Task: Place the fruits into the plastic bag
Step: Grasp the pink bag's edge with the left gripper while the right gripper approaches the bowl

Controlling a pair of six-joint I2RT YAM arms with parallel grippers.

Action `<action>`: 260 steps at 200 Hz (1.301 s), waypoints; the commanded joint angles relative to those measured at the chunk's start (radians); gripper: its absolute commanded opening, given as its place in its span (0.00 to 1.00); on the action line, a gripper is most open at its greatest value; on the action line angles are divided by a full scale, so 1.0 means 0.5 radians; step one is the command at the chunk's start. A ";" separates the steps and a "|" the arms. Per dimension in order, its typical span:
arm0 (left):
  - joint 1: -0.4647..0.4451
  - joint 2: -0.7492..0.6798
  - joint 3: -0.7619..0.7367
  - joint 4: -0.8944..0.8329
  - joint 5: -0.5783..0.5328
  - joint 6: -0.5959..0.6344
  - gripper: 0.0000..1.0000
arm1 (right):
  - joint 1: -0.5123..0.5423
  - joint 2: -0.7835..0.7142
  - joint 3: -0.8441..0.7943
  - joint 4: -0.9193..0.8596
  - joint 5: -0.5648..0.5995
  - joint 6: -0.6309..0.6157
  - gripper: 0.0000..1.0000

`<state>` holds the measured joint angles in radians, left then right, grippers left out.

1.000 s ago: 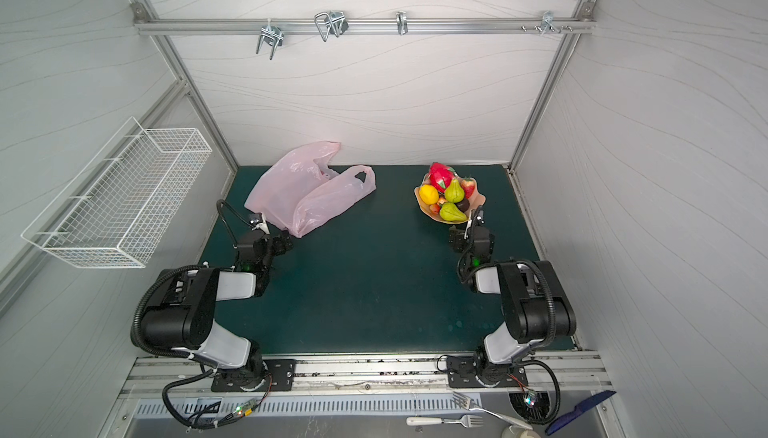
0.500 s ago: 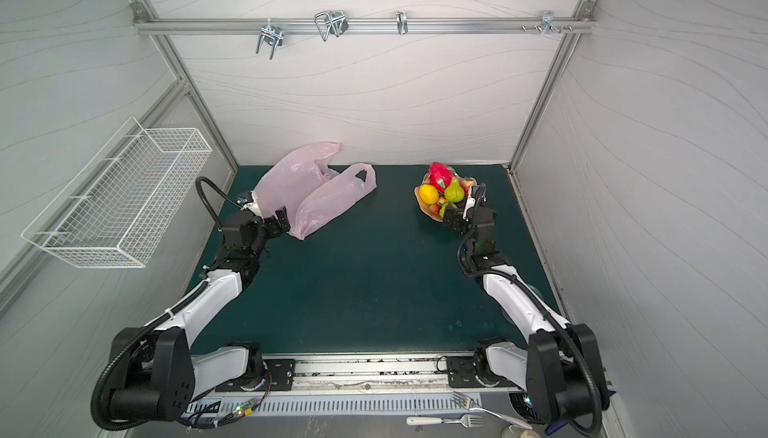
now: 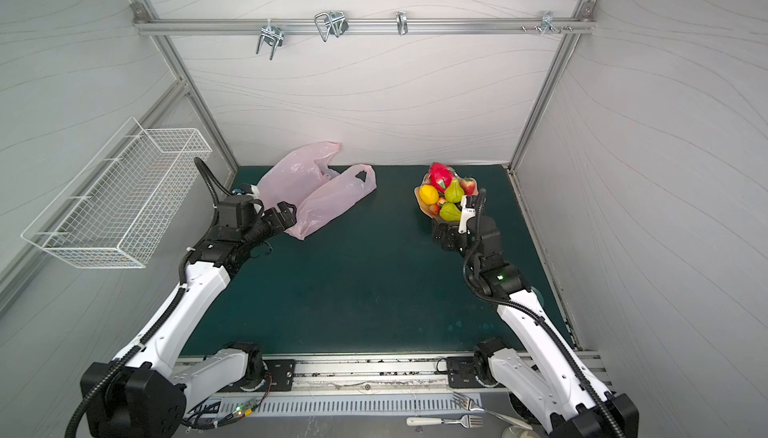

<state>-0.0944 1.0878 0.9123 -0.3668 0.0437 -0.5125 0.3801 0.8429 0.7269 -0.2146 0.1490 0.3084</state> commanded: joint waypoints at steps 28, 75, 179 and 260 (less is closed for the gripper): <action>-0.058 -0.020 0.133 -0.443 0.142 -0.303 0.97 | 0.010 -0.069 0.125 -0.318 -0.306 0.152 0.99; -0.147 0.066 0.121 -0.514 0.122 -0.502 0.95 | 0.009 -0.041 0.138 -0.375 -0.437 0.221 0.99; -0.002 0.762 0.425 -0.363 0.121 -0.509 0.88 | 0.016 -0.178 0.115 -0.461 -0.604 0.370 0.99; 0.118 1.148 0.458 -0.304 0.083 -0.452 0.61 | 0.018 0.038 0.184 -0.411 -0.754 0.405 0.99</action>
<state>-0.0460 1.6024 1.1133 -0.5640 0.0902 -0.7593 0.3832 0.8104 0.7799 -0.4351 -0.1802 0.4988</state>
